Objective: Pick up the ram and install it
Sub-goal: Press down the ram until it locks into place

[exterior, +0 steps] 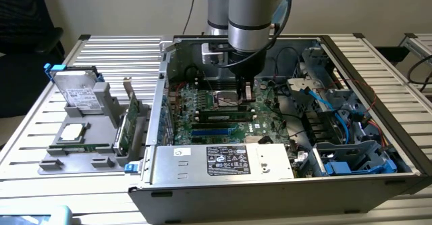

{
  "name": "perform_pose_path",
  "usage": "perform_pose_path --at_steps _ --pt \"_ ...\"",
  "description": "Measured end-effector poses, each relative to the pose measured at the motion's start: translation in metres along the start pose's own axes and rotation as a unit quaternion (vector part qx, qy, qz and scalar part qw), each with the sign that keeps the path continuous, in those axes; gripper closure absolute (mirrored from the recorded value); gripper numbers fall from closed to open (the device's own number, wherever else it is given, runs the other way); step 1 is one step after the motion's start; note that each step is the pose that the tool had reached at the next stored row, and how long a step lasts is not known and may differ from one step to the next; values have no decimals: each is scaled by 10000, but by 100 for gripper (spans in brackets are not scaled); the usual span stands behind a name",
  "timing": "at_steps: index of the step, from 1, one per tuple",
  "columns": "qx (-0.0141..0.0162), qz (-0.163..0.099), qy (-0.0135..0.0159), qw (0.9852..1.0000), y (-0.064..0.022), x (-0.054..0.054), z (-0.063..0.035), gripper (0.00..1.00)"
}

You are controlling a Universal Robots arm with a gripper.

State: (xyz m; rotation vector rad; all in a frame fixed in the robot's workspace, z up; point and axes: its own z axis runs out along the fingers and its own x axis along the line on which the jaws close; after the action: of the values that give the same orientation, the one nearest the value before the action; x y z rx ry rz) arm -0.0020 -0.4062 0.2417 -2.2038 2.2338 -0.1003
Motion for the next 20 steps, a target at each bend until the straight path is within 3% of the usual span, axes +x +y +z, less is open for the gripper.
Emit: perform_pose_path --at_steps 4,20 --pt "0 2 -1 10000 -39 -1 6 89" --pt "-7 167 4 9999 -37 -12 48 89"
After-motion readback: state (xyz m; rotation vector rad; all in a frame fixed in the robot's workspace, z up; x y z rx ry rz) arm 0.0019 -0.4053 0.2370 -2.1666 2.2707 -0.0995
